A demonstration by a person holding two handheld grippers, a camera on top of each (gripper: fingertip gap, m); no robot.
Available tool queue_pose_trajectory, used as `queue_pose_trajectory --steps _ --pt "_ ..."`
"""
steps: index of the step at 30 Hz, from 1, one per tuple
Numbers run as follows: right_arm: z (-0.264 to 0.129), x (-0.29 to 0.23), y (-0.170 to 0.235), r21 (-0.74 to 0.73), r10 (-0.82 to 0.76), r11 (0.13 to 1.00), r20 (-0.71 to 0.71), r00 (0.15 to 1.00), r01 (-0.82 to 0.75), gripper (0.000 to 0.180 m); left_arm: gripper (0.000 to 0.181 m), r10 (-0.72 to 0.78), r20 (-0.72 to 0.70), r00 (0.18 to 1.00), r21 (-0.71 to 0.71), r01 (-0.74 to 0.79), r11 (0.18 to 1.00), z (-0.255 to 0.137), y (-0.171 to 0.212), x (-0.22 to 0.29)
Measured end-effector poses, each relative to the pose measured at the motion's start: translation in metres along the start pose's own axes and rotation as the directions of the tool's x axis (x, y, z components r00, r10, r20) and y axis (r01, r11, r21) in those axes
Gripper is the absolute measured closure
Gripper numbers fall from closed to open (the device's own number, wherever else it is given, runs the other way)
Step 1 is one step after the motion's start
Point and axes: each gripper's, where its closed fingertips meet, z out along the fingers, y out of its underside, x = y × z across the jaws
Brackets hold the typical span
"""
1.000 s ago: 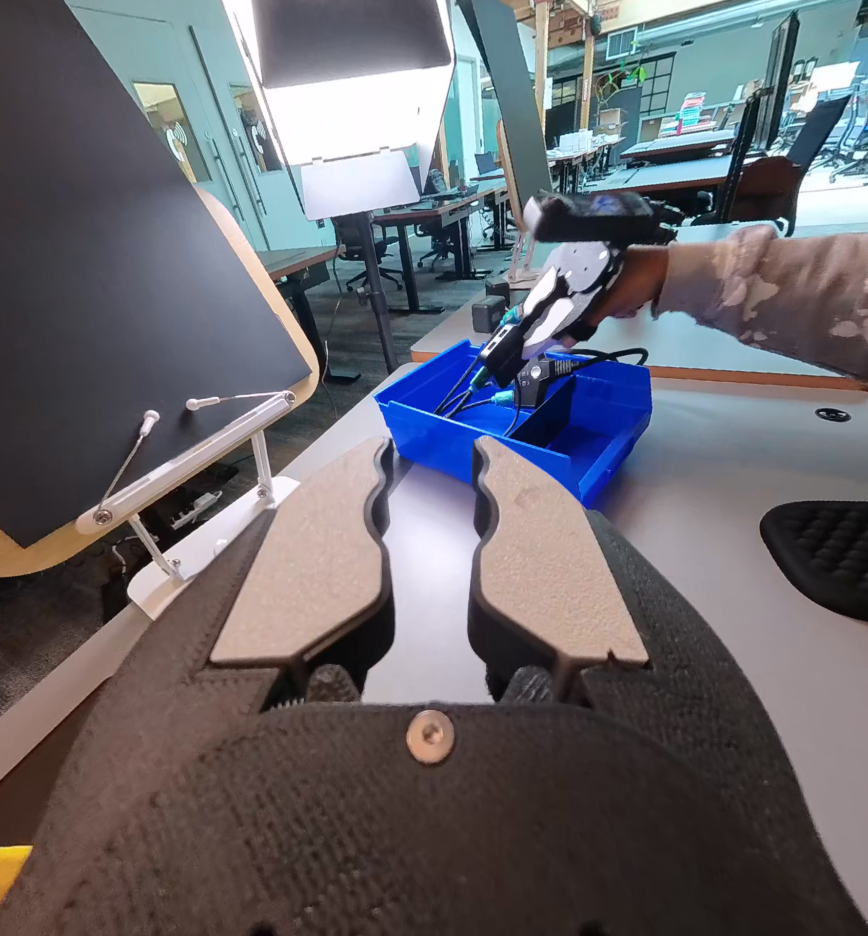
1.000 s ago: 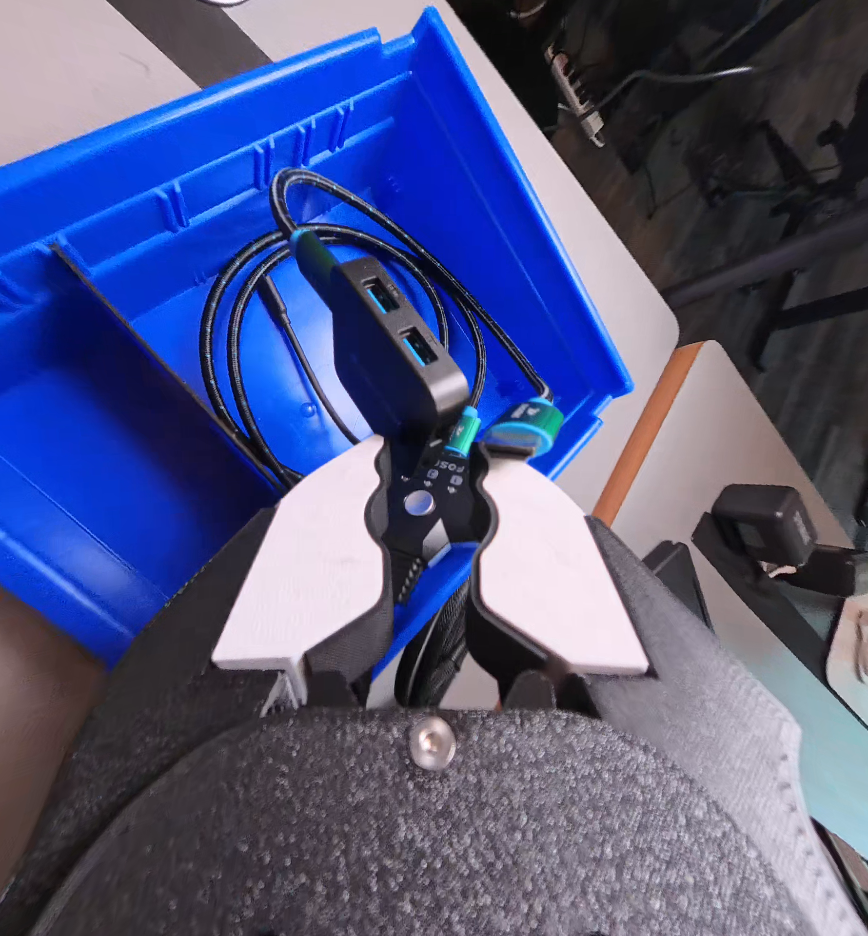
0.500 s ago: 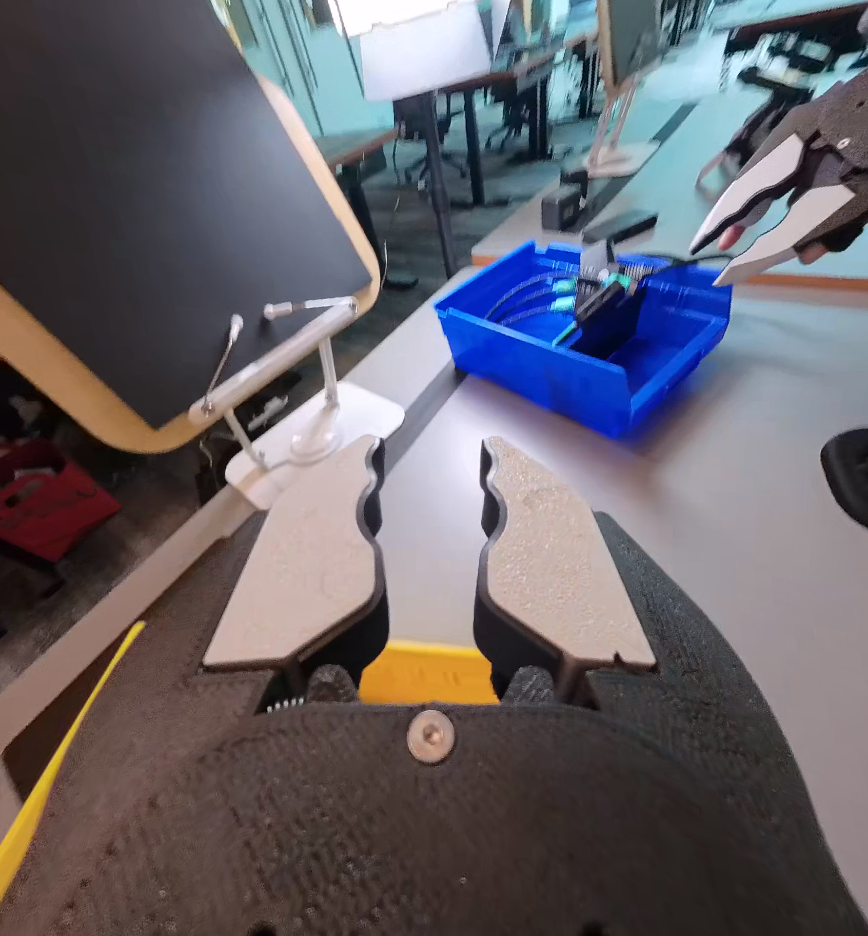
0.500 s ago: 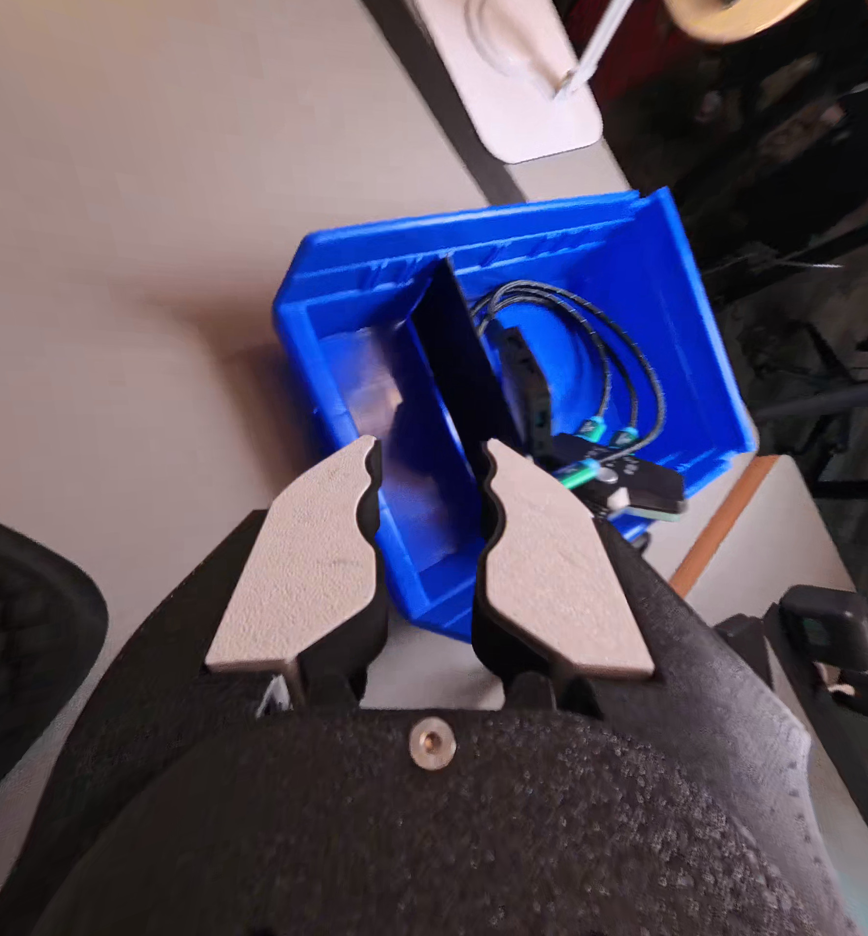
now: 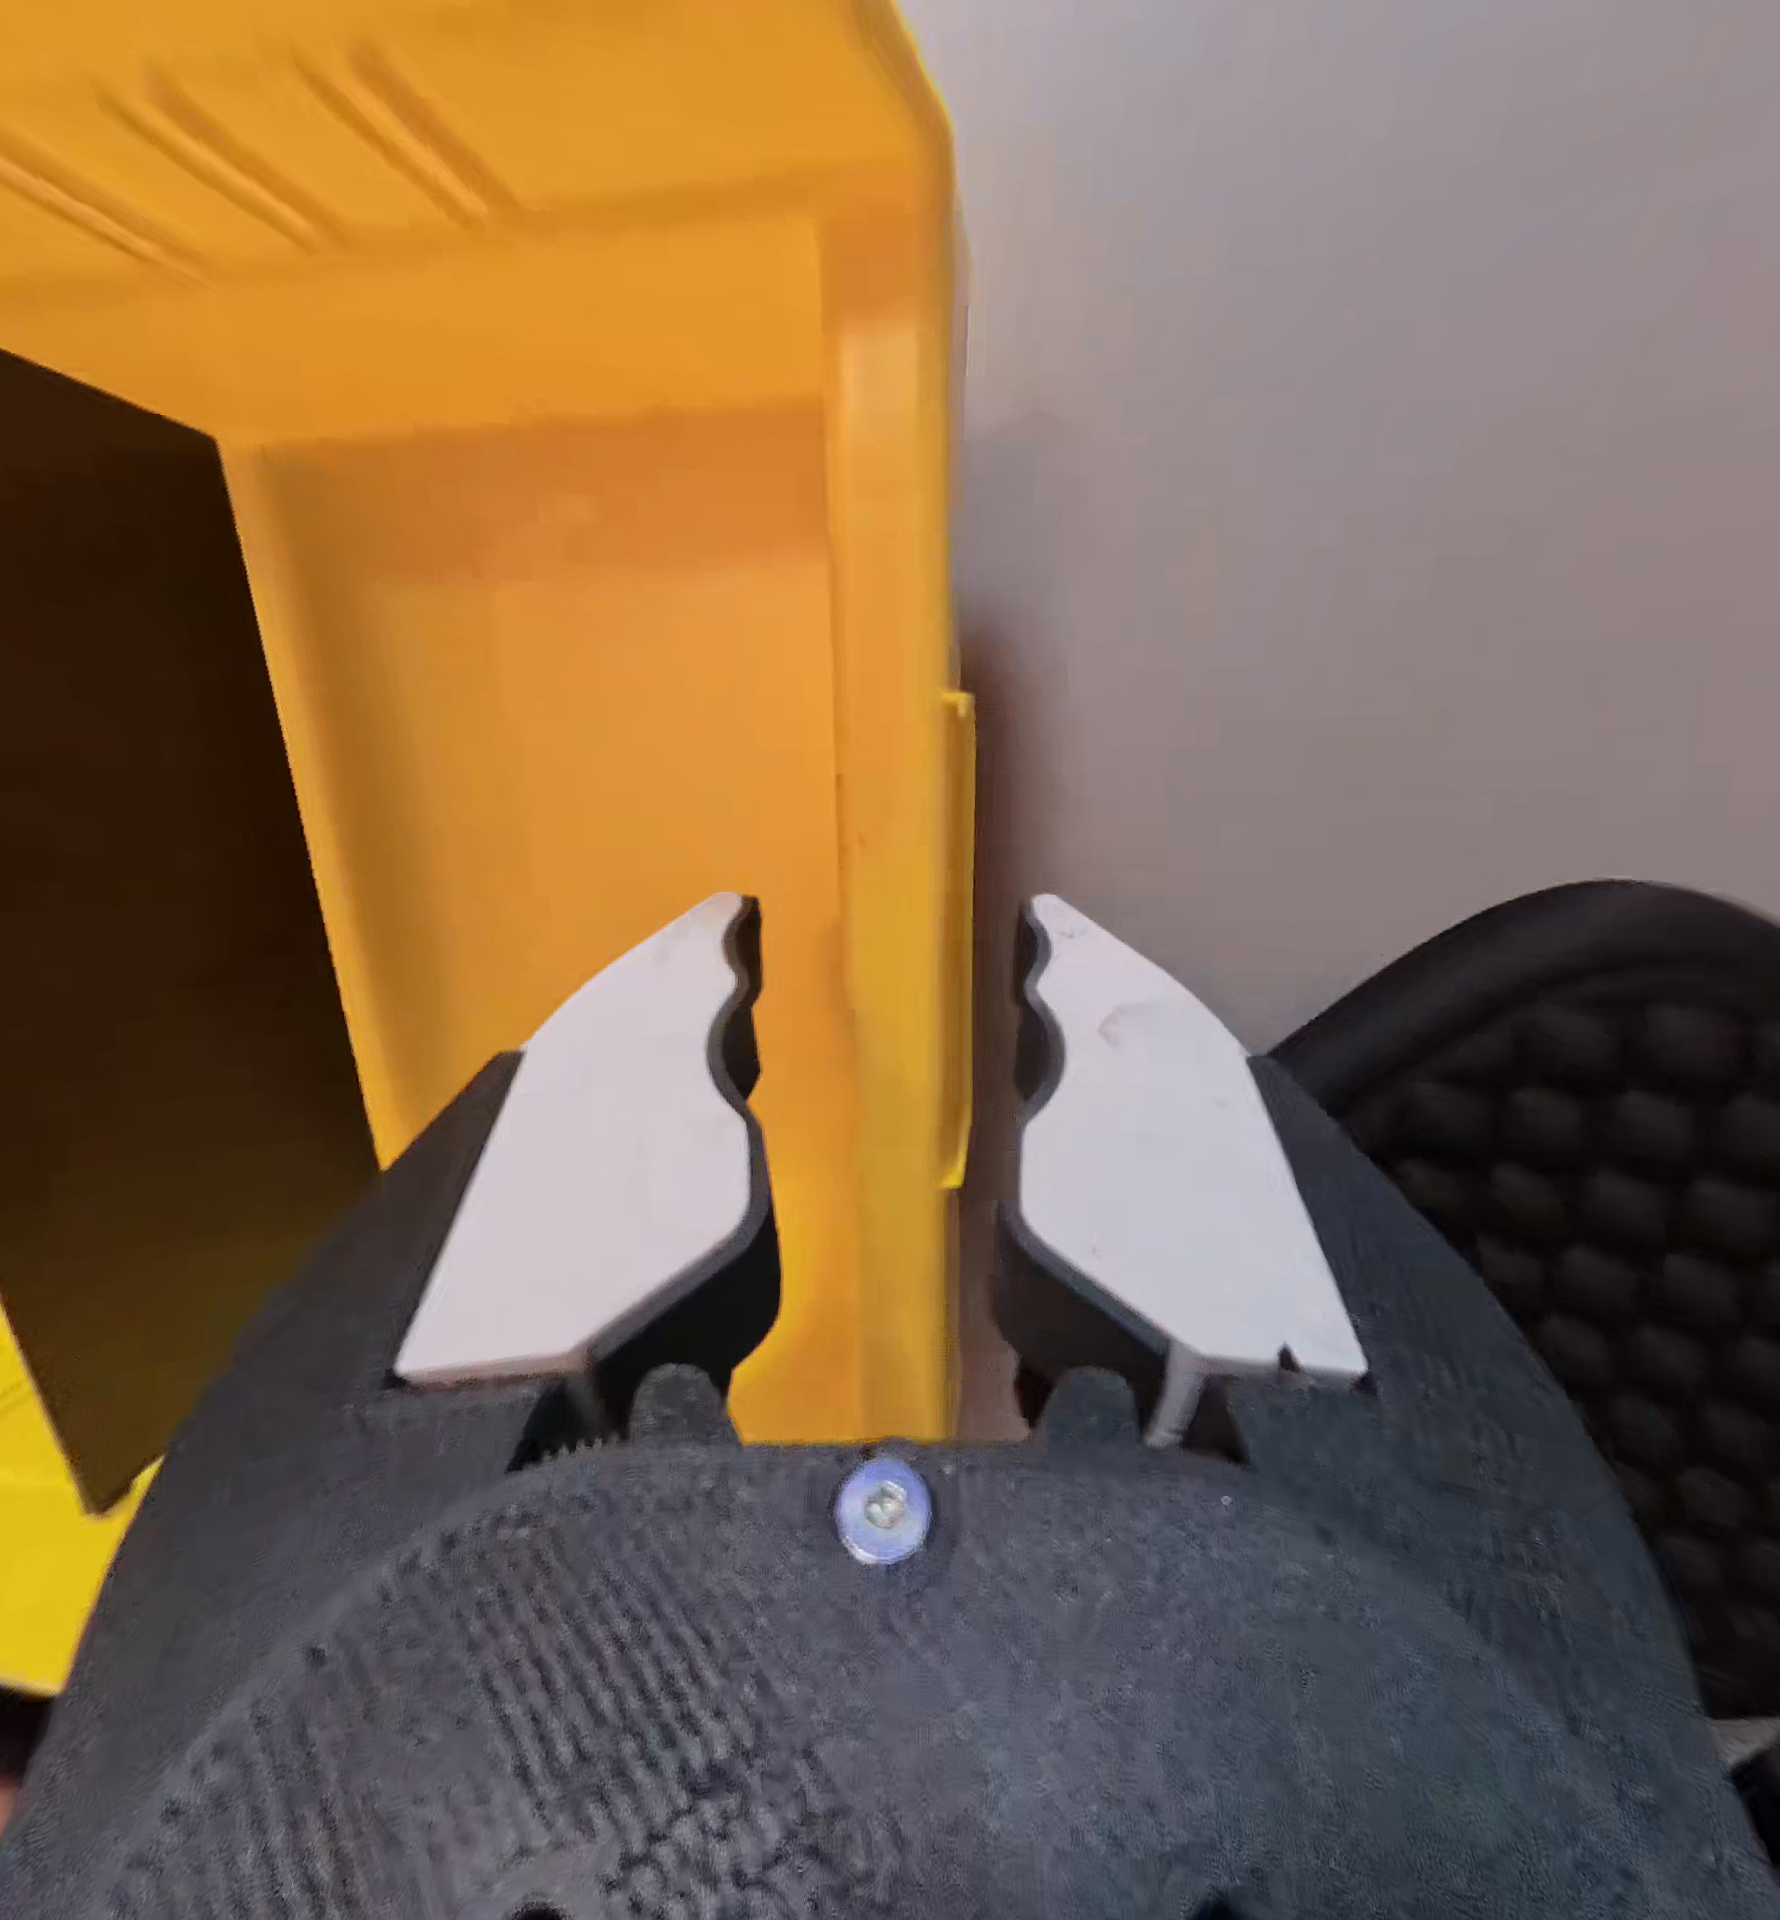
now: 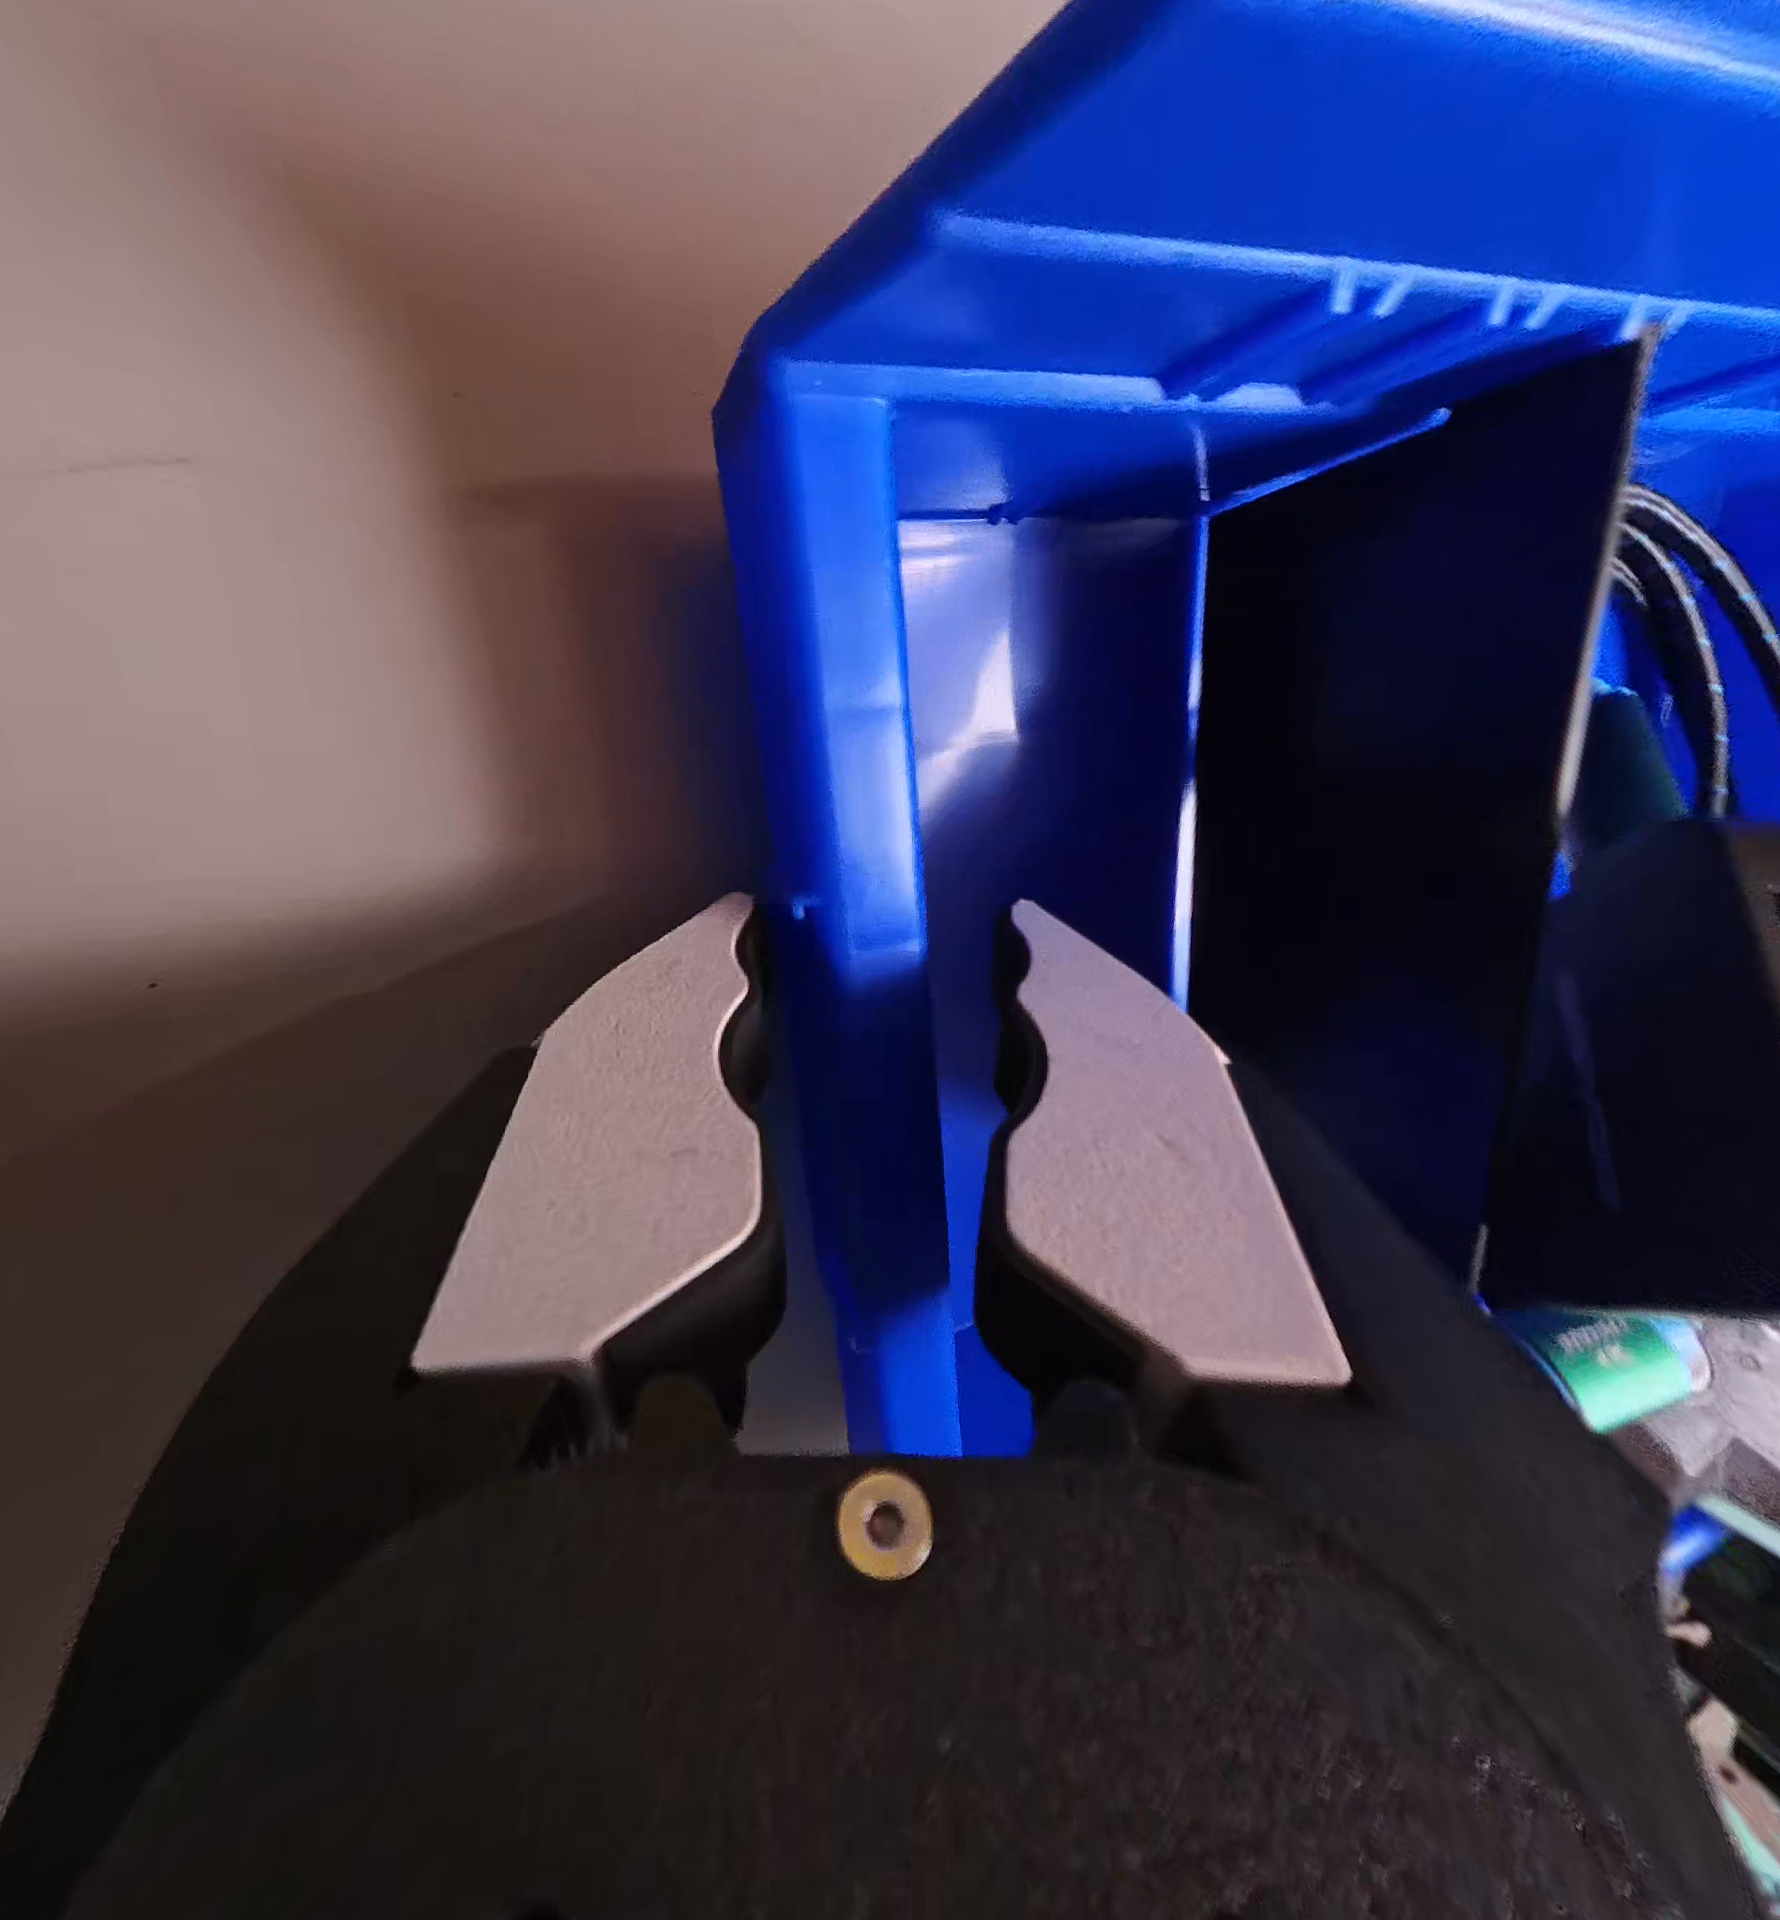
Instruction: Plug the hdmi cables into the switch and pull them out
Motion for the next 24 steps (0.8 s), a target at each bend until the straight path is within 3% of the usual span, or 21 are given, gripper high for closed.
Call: queue_pose_trajectory --steps 1,2,11,24 --pt "0.002 -0.004 -0.001 0.0 -0.022 1.0 0.027 0.999 0.022 0.146 0.143 0.032 0.016 0.999 -0.032 -0.032 0.999 0.003 0.002 0.0" --pt "0.003 -0.006 -0.001 0.004 -0.04 0.999 0.036 0.999 0.04 0.153 0.153 0.062 0.022 0.998 -0.054 -0.061 0.997 0.006 0.003 0.0" --pt "-0.002 -0.026 -0.017 0.08 -0.141 0.987 -0.006 0.99 0.141 0.153 0.154 0.207 0.039 0.978 -0.027 -0.206 0.978 0.015 -0.024 -0.002" --pt "-0.016 -0.089 -0.063 0.163 -0.19 0.968 -0.011 0.982 0.189 0.152 0.153 0.442 0.034 0.896 0.046 -0.443 0.895 0.04 -0.129 0.018"
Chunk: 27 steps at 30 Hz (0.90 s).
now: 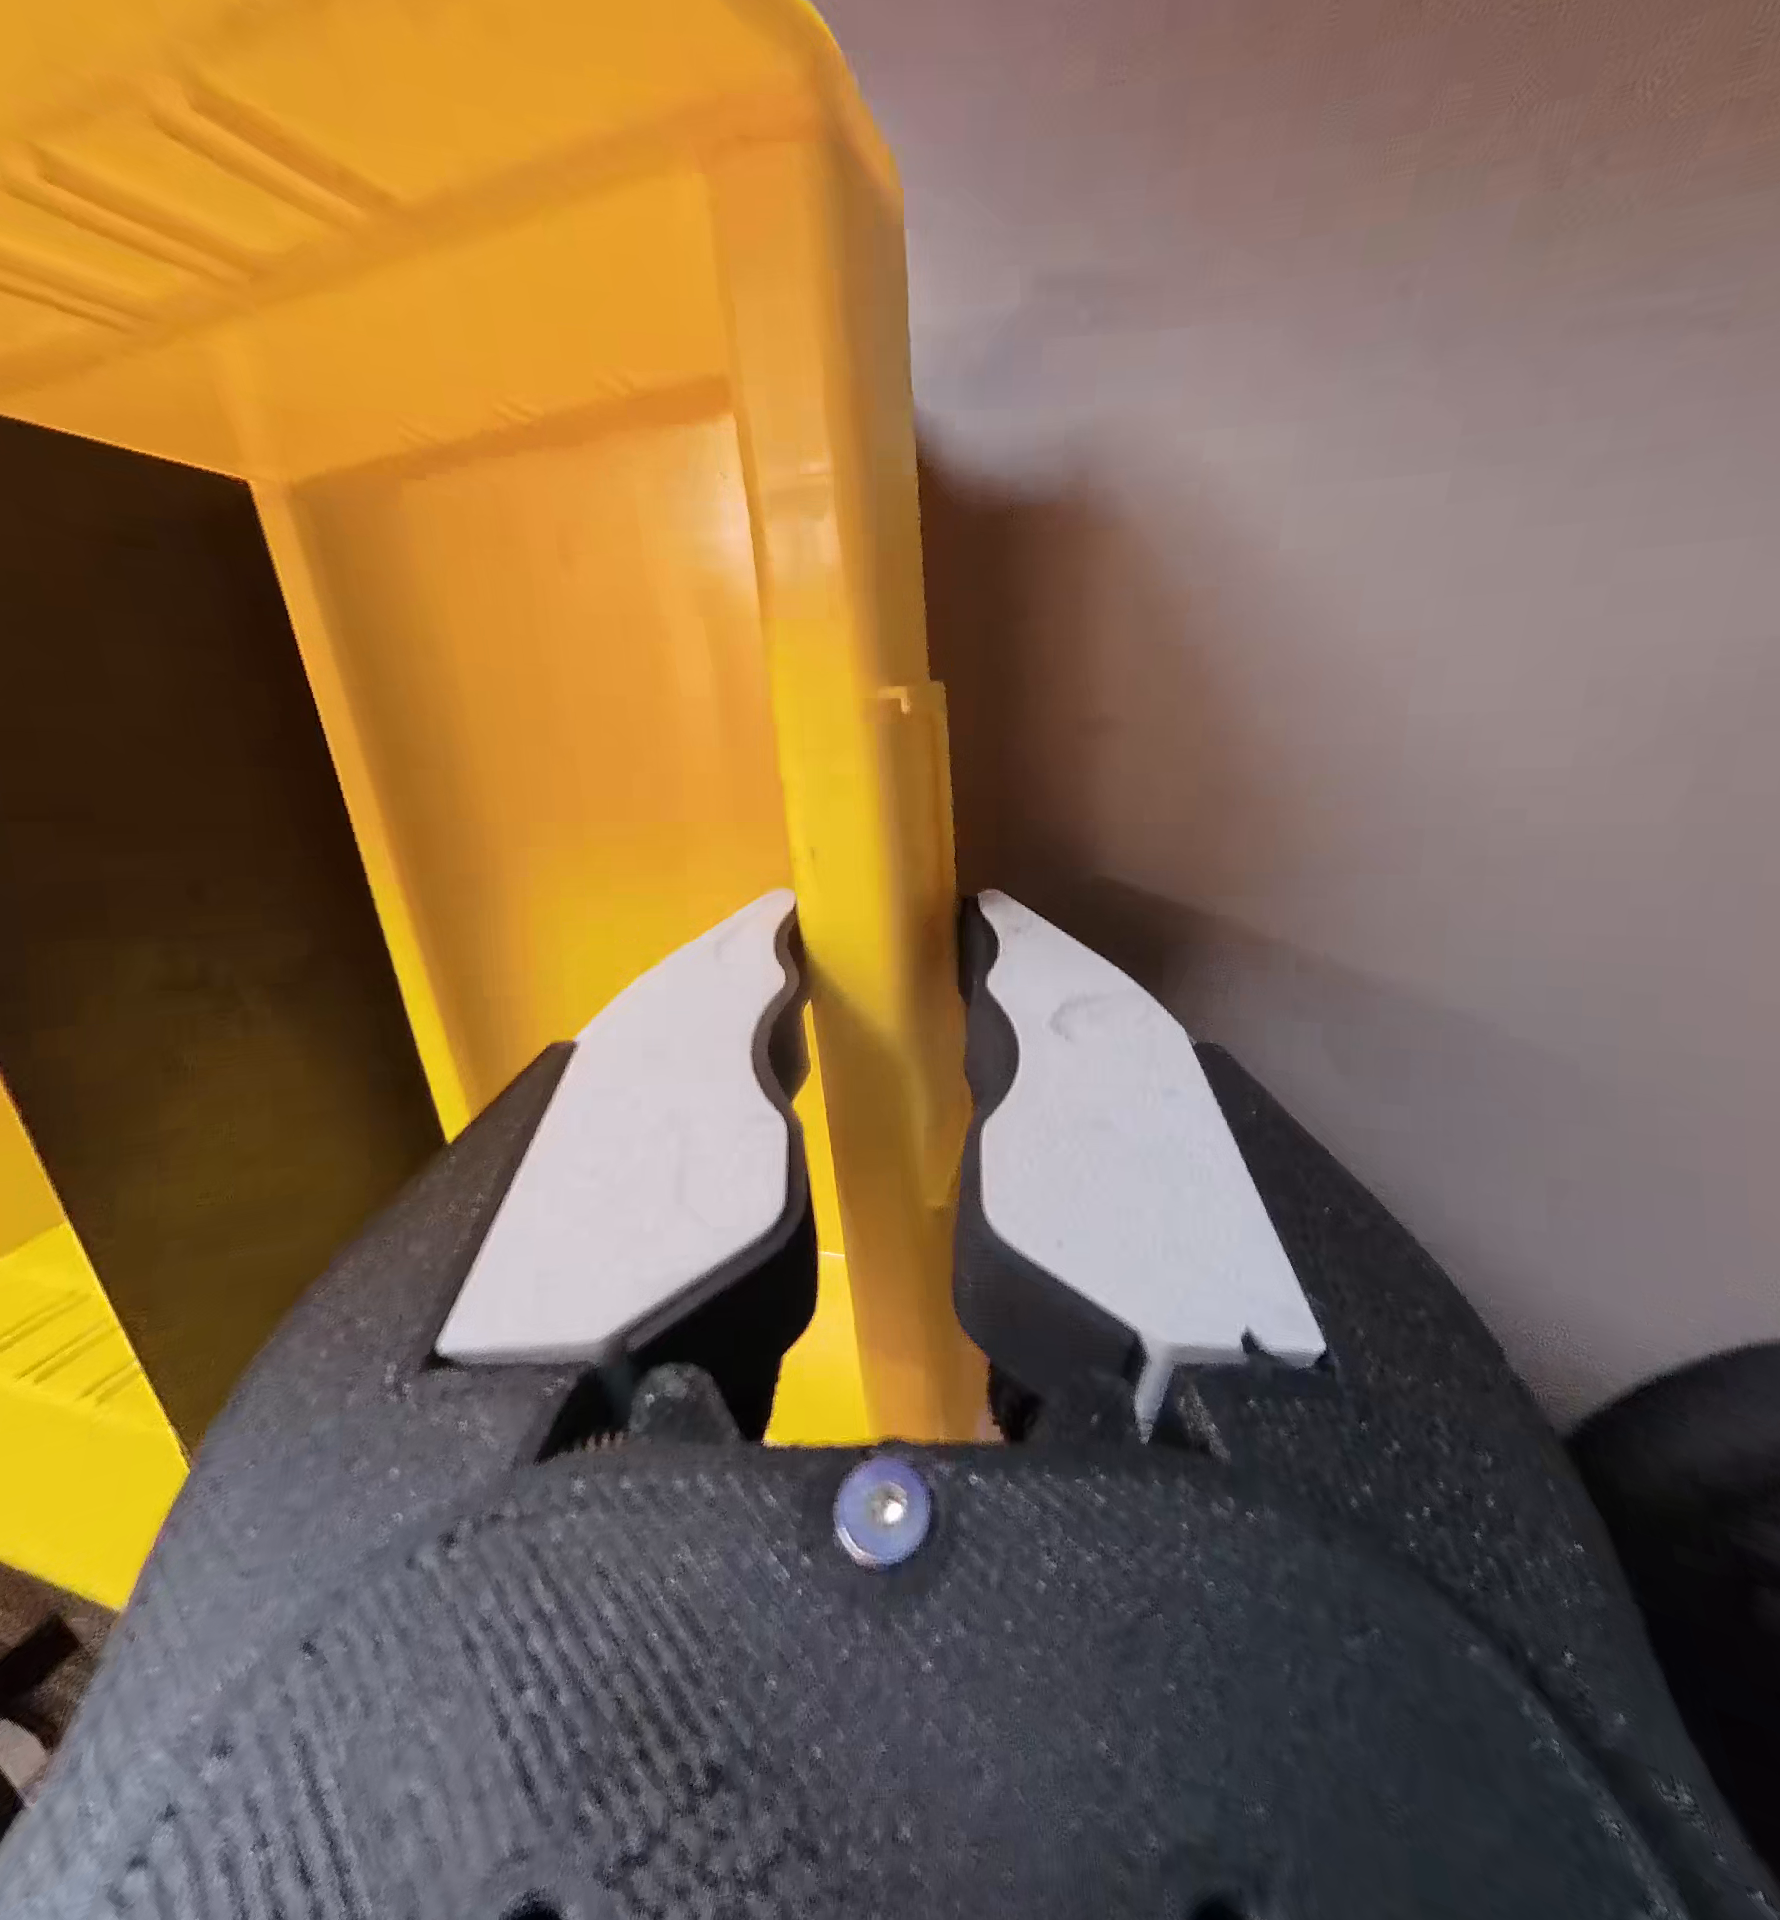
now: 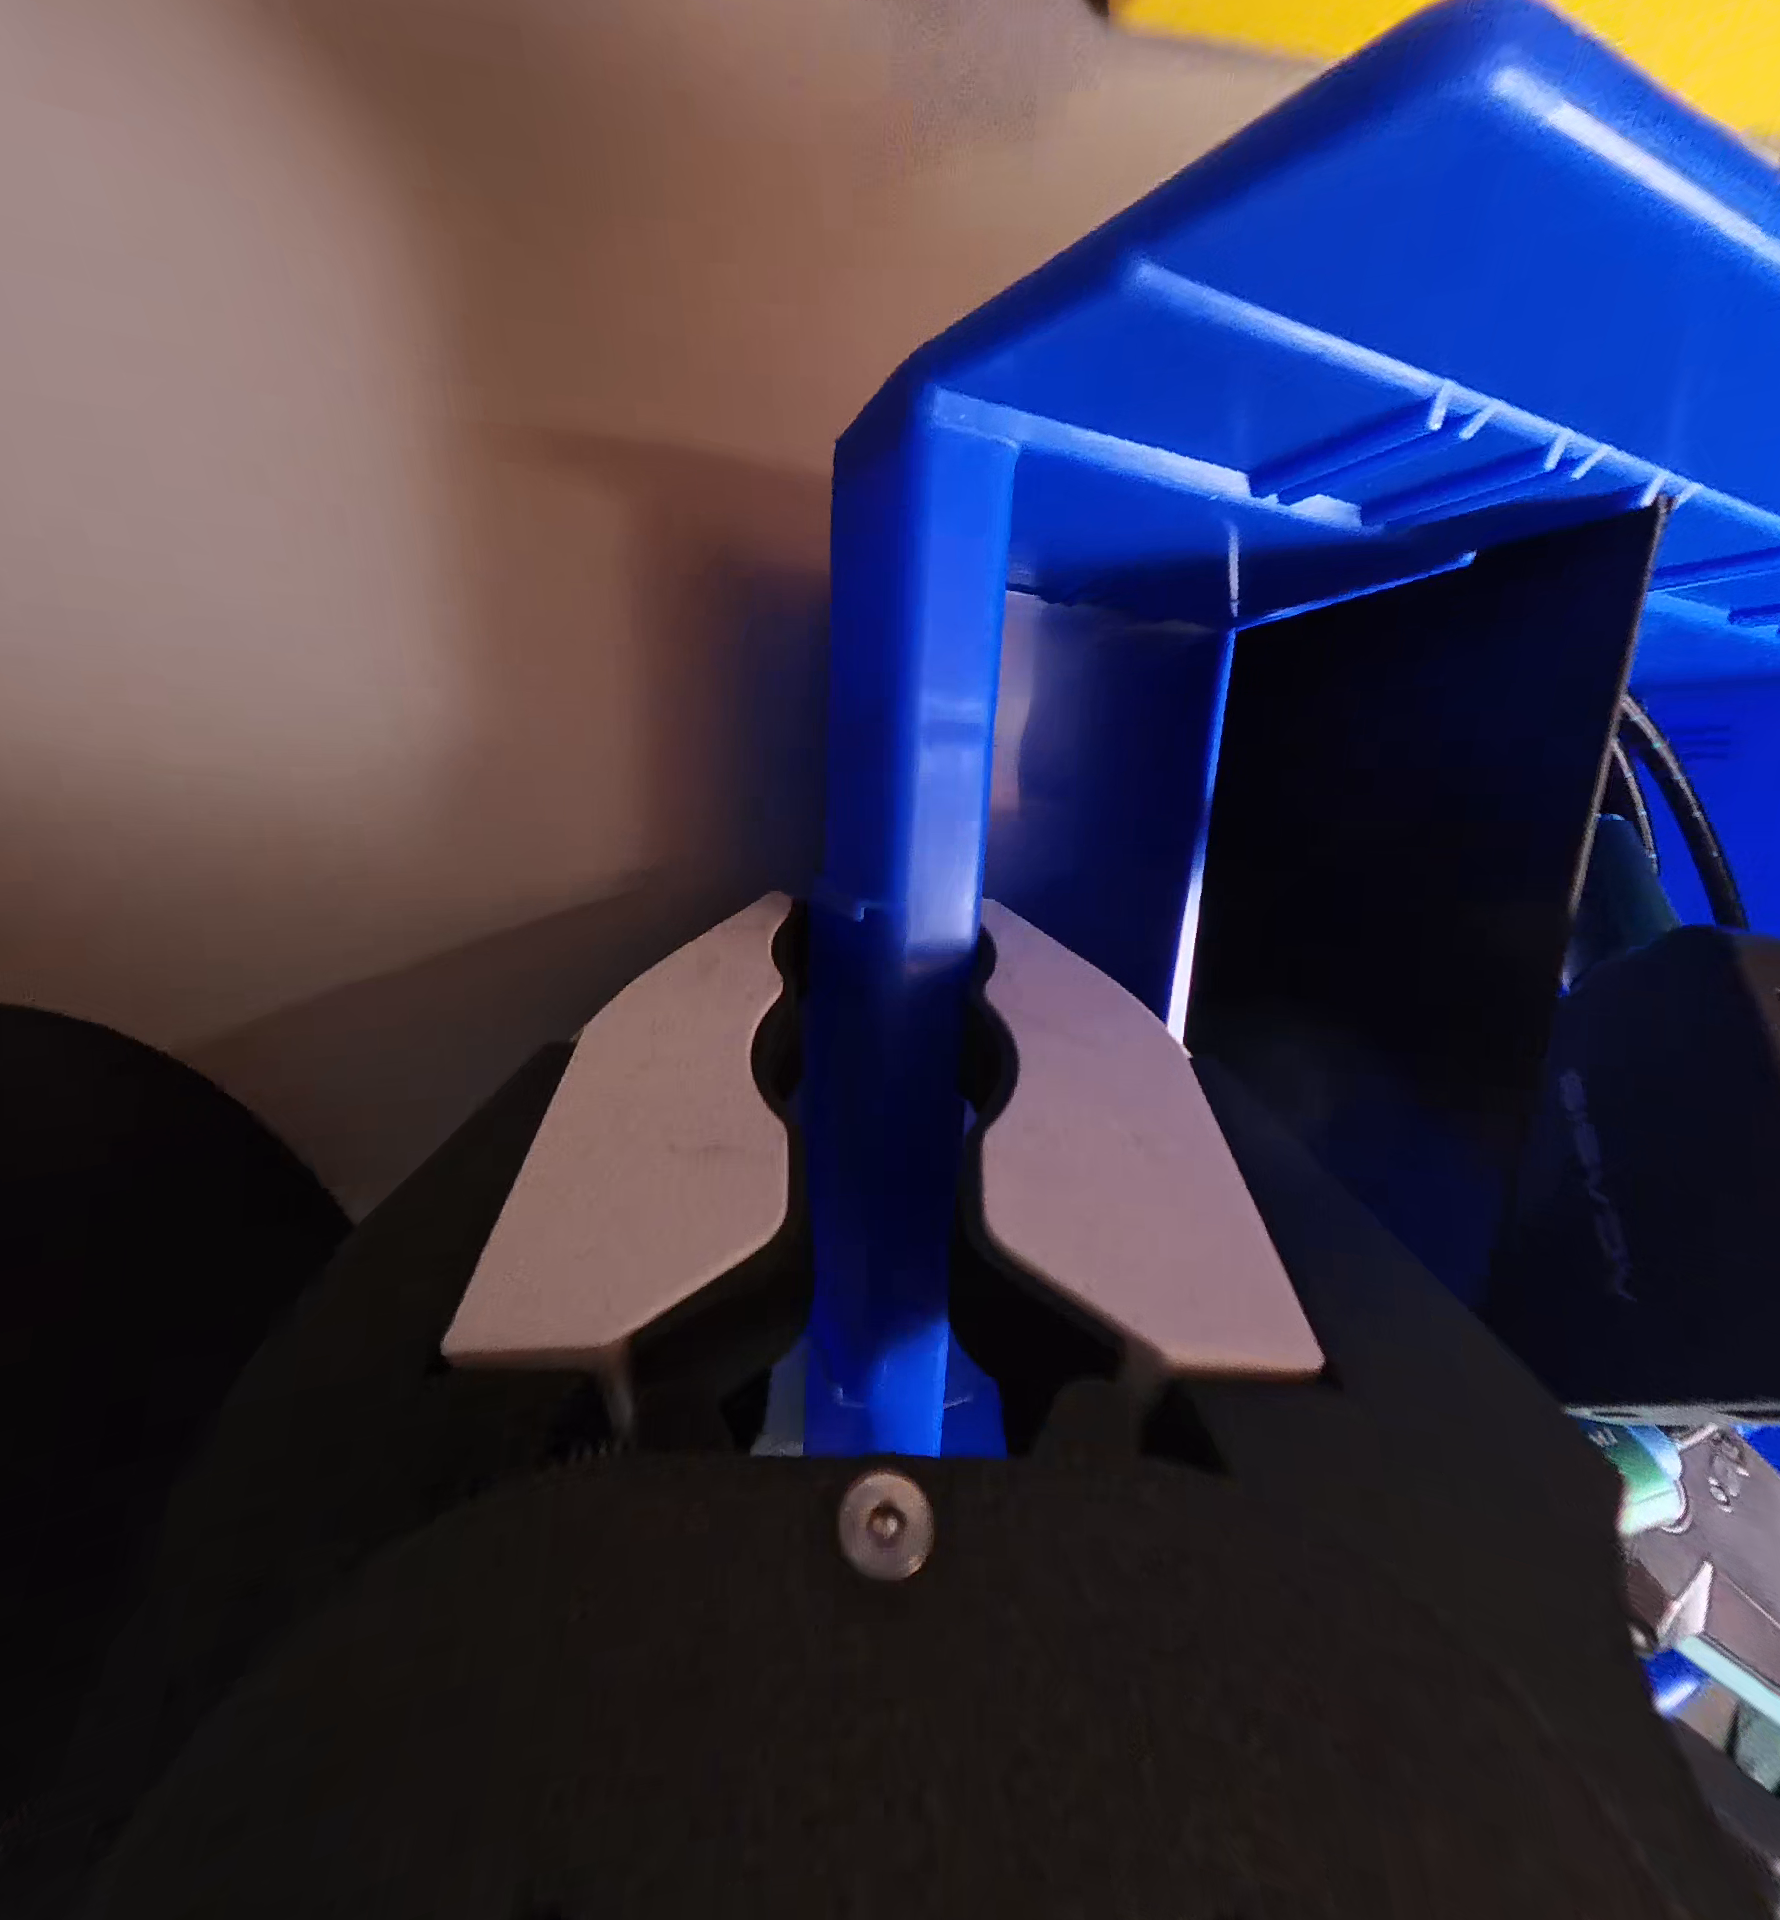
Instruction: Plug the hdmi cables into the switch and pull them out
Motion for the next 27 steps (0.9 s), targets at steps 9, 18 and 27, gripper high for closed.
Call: queue_pose_trajectory --steps 9,18,27 --pt "-0.001 -0.017 -0.023 0.044 0.024 0.999 -0.028 0.999 -0.023 0.152 0.152 0.065 0.022 0.998 0.037 -0.065 0.997 0.012 -0.03 -0.018" --pt "-0.014 -0.039 -0.042 0.094 0.008 0.996 -0.045 0.999 -0.004 0.15 0.151 0.155 0.035 0.987 0.074 -0.157 0.985 0.015 -0.035 -0.032" --pt "-0.146 0.007 0.018 0.671 0.838 0.456 -0.102 0.536 -0.585 0.15 0.134 -0.394 -0.233 0.889 0.679 0.438 0.589 -0.084 -0.108 0.022"
